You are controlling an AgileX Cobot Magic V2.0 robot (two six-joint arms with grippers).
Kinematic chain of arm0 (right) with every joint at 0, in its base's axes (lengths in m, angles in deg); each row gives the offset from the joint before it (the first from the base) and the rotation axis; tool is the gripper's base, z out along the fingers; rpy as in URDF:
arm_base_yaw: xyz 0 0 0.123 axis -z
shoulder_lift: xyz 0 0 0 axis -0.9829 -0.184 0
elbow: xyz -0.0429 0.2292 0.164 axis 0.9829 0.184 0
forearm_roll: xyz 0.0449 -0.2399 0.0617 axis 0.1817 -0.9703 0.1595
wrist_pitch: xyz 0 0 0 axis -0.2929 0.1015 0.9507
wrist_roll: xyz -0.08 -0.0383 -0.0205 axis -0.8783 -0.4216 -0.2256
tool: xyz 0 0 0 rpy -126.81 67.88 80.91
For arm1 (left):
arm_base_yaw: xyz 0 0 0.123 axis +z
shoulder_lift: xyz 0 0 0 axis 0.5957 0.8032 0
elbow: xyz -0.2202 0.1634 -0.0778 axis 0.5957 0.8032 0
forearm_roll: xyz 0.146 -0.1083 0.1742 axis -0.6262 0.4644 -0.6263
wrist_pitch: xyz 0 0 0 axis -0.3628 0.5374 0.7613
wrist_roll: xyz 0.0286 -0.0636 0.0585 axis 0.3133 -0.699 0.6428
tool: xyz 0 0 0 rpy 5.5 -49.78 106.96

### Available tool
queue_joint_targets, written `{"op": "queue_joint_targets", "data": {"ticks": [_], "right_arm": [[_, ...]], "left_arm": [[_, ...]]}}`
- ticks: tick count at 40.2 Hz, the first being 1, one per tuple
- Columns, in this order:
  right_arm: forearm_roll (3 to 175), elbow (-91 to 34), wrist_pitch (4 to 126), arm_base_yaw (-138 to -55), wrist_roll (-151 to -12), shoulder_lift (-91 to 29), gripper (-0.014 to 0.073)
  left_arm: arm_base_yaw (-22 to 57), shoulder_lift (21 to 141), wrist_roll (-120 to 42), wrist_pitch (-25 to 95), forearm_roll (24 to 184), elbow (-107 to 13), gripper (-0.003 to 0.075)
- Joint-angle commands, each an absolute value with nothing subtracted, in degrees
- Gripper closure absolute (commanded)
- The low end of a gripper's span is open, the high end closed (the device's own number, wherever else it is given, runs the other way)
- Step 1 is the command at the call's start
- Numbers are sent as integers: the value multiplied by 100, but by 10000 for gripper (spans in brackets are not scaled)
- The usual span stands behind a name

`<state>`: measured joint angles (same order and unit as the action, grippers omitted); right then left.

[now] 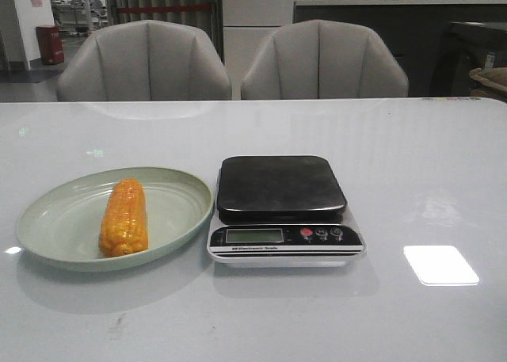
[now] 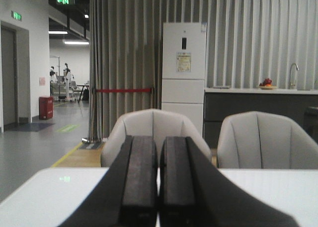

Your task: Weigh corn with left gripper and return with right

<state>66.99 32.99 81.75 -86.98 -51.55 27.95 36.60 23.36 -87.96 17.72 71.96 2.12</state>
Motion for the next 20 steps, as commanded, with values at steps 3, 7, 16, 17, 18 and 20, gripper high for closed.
{"op": "queue_joint_targets", "data": {"ticks": [3,7,16,17,18,20], "right_arm": [[6636,3324,8586,-8663,-5200,2907,396],[6636,3324,8586,-8663,-5200,2907,396],[6636,3324,8586,-8663,-5200,2907,396],[6636,3324,8586,-8663,-5200,2907,396],[6636,3324,8586,-8663,-5200,2907,396],[6636,3324,8586,-8663,-5200,2907,396]], "left_arm": [[3648,2862,-8877,2522,7266,-880,599],[3648,3299,-8877,3257,7318,-1311,599],[3648,3622,-8877,3472,7575,-1348,599],[3648,3622,-8877,3485,7620,-1346,599],[3648,3622,-8877,3497,7633,-1334,599],[3598,3622,-8877,3497,7633,-1334,598]]}}
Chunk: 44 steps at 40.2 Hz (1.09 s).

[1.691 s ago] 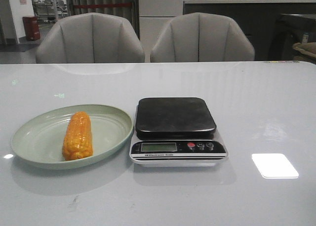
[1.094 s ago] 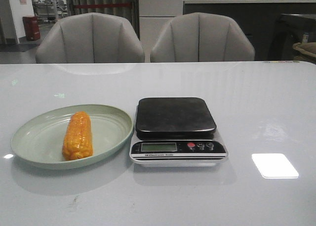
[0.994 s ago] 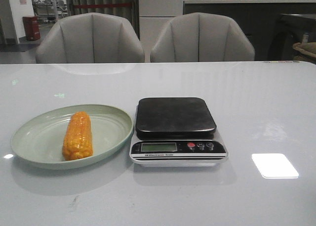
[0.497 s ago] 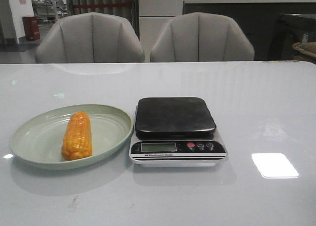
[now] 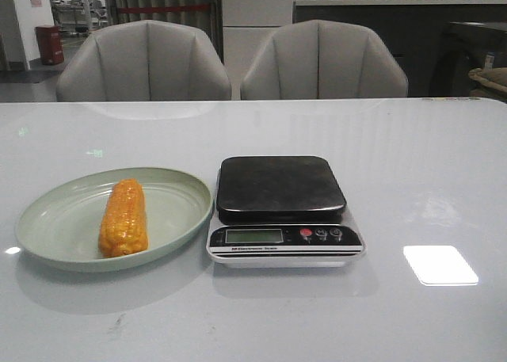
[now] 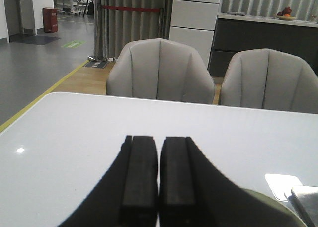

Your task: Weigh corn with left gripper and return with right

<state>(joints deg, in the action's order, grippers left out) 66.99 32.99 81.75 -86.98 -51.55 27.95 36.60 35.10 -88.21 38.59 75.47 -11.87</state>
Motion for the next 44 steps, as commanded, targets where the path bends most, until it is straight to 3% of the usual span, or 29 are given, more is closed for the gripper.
{"op": "queue_joint_targets", "data": {"ticks": [1,6,12,17,31,44], "right_arm": [[6636,3324,8586,-8663,-5200,2907,396],[6636,3324,8586,-8663,-5200,2907,396],[6636,3324,8586,-8663,-5200,2907,396],[6636,3324,8586,-8663,-5200,2907,396],[6636,3324,8586,-8663,-5200,2907,396],[6636,3324,8586,-8663,-5200,2907,396]], "left_arm": [[3576,3622,-8877,3497,7633,-1334,596],[3298,3644,-8877,3527,7633,-1371,517],[2964,3912,-8829,3771,7633,-1476,249],[2792,4380,-8829,3935,7693,-1634,112],[2536,6607,-8829,4611,8103,-2663,115],[1516,8992,-9087,4822,8230,-3715,115]]}}
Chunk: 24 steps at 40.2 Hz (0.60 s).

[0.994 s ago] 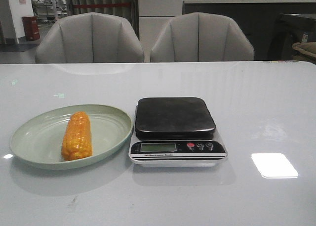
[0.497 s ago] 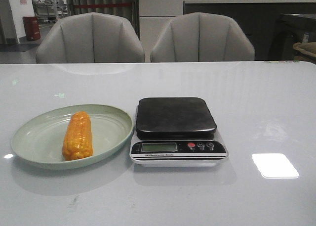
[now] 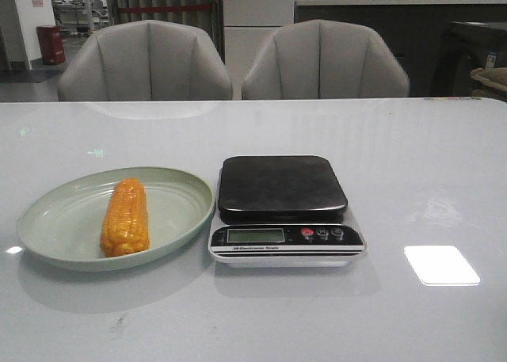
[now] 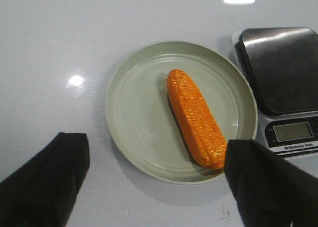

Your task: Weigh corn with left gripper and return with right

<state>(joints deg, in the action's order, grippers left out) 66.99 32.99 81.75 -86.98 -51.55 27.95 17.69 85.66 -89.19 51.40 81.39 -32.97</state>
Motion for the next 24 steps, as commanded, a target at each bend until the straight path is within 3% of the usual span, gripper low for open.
{"op": "queue_joint_targets", "data": {"ticks": [1,24], "right_arm": [[6636,3324,8586,-8663,-5200,2907,396],[6636,3324,8586,-8663,-5200,2907,396]], "left_arm": [[1432,9133,-9118,4811,8230,-3814,115],[1072,11970,-9486,4741,8478,-5000,115]]}}
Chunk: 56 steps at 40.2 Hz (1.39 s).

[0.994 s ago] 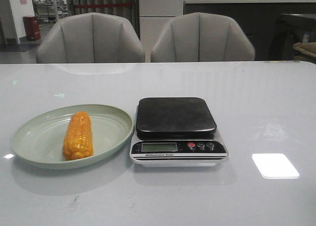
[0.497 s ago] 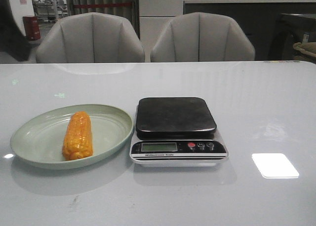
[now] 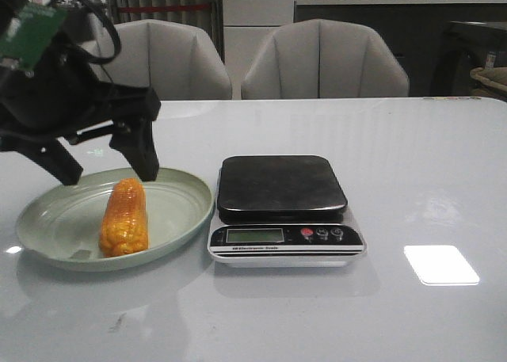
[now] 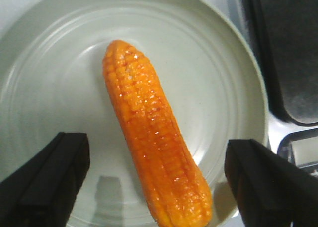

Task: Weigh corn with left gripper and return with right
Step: 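Lower the left gripper over the corn cob on the plate and grasp it, then carry the corn with the left gripper onto the scale and release it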

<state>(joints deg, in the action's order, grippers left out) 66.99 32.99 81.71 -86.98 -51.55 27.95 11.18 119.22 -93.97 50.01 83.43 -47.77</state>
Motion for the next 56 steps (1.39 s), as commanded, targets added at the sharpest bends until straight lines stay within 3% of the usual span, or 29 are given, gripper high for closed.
{"op": "queue_joint_targets", "data": {"ticks": [1,4,7,15,18,39,45,53,56], "right_arm": [[6636,3324,8586,-8663,-5200,2907,396],[6636,3324,8586,-8663,-5200,2907,396],[6636,3324,8586,-8663,-5200,2907,396],[6636,3324,8586,-8663,-5200,2907,396],[6636,3324,8586,-8663,-5200,2907,396],[6636,3324,8586,-8663,-5200,2907,396],[6636,3324,8586,-8663,-5200,2907,396],[6636,3324,8586,-8663,-5200,2907,396],[6636,3324,8586,-8663,-5200,2907,396]], "left_arm": [[1072,12038,-9486,4741,8511,-5005,115],[1072,12218,-9486,4729,8667,-5018,125],[1072,12349,-9486,4696,8768,-5018,192],[1072,12496,-9386,4828,8828,-5247,617],[1050,12482,-9267,5051,8856,-5584,585],[-25,13159,-9267,5192,9048,-7410,557],[-123,13484,-9267,5192,9118,-7666,456],[-133,13759,-9267,5131,9453,-7810,192],[-133,13769,-9267,5122,9479,-7810,147]]}}
